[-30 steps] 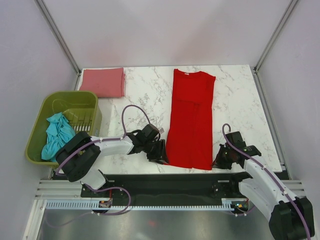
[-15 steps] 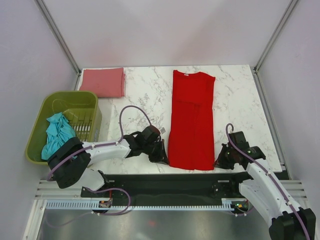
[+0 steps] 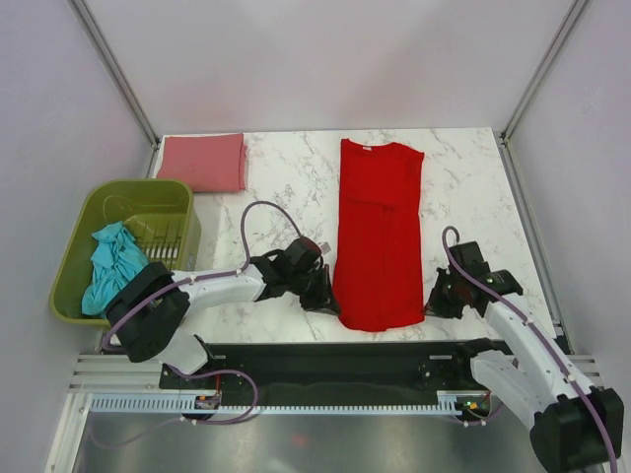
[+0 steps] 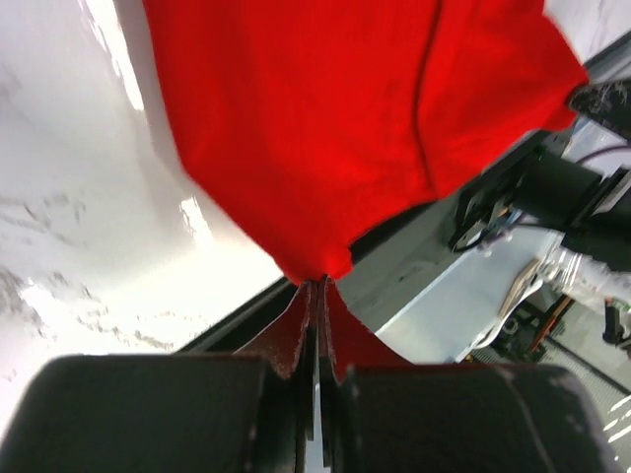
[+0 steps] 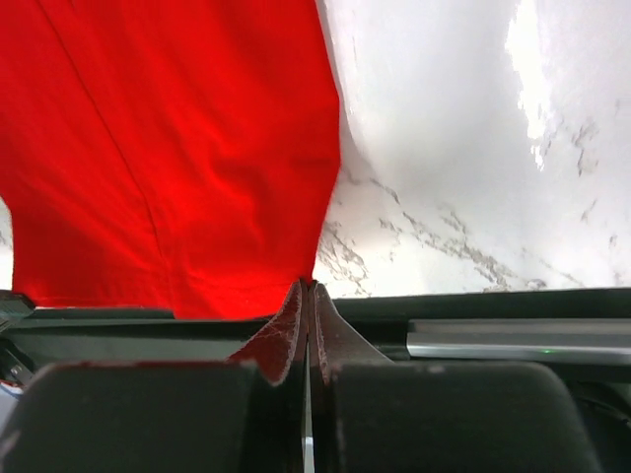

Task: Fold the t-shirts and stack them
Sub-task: Fold the tshirt

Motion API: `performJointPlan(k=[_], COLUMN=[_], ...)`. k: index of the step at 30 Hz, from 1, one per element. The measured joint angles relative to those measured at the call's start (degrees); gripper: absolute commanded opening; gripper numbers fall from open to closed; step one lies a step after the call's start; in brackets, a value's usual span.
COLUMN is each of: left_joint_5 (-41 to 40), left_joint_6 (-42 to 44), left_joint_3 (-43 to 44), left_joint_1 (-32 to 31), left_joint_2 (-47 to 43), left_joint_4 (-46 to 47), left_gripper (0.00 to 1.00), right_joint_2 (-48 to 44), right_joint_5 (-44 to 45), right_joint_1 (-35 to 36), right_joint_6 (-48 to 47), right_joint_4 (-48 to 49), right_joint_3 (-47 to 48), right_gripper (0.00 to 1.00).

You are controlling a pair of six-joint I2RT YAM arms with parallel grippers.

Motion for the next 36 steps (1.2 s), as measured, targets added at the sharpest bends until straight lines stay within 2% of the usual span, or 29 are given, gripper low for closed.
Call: performJointPlan(k=[11,19,27,36], left_joint_5=[4.55,9.84,14.10,16.33], left_joint_6=[0.68,2.99,4.83,4.92], left_joint_3=[12.15,28.09,43.56,56.92], left_joint_1=[11.82,19.93,24.35,26.16], left_joint_2=[11.28,24.33,35.23,46.25], left_joint_4=[-0.07,-0.72,-0.90,-1.14], left_gripper=[0.02,0.02,0.02,0.02], right_joint_2=[23.10,41.46,54.16,63.36], right_joint_5=[4.09,7.54,7.58,6.75], right_joint_1=[0.00,-1.27,-5.05,-9.14], right_joint_6=[-4.31,-8.76,-12.13,-14.19], right_joint_4=[8.74,11.74,13.22,12.96], right_joint_3=[13.86,33.00,48.85,56.02], right_gripper=[0.00,0.00,0.00,0.00])
